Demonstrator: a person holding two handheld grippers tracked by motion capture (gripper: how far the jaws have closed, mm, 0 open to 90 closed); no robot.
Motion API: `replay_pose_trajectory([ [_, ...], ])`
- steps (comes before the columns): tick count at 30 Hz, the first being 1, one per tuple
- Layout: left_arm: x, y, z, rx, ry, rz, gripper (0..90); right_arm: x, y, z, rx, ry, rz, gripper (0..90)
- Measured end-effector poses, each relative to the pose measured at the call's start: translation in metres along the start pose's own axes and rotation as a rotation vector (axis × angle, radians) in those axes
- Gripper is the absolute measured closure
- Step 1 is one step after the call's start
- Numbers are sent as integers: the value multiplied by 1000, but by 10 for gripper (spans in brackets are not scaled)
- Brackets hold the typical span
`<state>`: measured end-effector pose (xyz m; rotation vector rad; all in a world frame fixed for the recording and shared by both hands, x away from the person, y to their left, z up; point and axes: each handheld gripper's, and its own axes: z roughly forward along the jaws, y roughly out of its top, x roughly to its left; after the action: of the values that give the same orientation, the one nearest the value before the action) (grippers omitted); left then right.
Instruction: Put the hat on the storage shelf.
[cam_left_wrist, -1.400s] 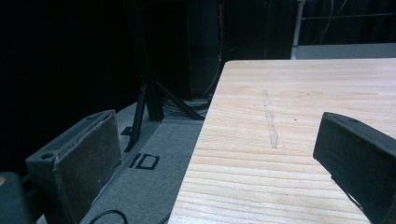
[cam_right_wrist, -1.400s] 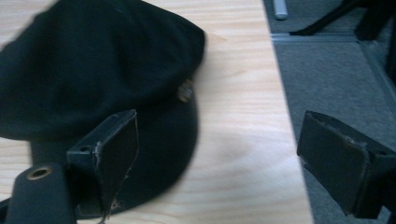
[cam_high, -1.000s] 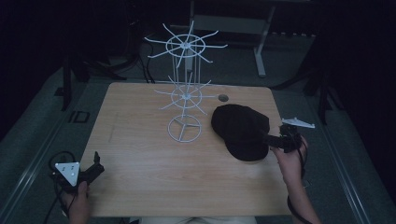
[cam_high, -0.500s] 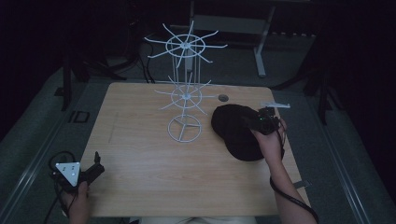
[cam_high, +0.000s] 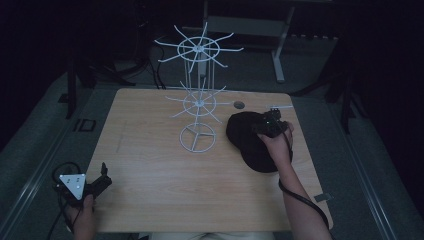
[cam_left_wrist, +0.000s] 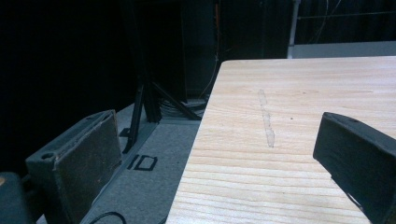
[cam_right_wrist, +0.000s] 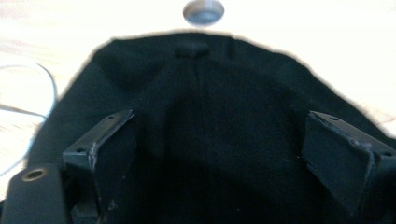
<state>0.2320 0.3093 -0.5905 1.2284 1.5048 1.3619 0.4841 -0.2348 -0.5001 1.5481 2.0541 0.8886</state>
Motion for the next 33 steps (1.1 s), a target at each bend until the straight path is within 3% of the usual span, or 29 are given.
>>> replay_pose_trajectory([
  [7, 0, 0, 0, -1, 0, 2, 13, 2, -3, 13, 84, -31, -20, 162],
  [9, 0, 0, 0, -1, 0, 2, 13, 3, -3, 18, 130, -31, -36, 201],
  [15, 0, 0, 0, 0, 0, 3, 13, 4, -6, 24, 187, -47, -52, 237],
  [18, 0, 0, 0, 3, 1, 2, 13, 3, -11, 31, 233, -66, -93, 242],
  [22, 0, 0, 0, 2, 0, 0, 13, 12, -16, 38, 278, -98, -199, 308],
  [23, 0, 0, 0, 2, 0, 0, 13, 12, -16, 38, 278, -98, -199, 308],
  [24, 0, 0, 0, 3, 2, 0, 13, 14, -18, 38, 274, -90, -203, 402],
  [27, 0, 0, 0, 1, 2, 1, 13, 13, -17, 38, 276, -64, -189, 478],
  [28, 0, 0, 0, 3, 3, 2, 13, 12, -18, 36, 281, -54, -191, 625],
  [29, 0, 0, 0, 3, 3, 2, 13, 12, -18, 36, 281, -54, -191, 625],
  [30, 0, 0, 0, 3, 3, 2, 13, 13, -18, 36, 272, -50, -201, 748],
  [33, 0, 0, 0, 4, 3, 0, 13, 15, -20, 32, 242, -52, -208, 808],
])
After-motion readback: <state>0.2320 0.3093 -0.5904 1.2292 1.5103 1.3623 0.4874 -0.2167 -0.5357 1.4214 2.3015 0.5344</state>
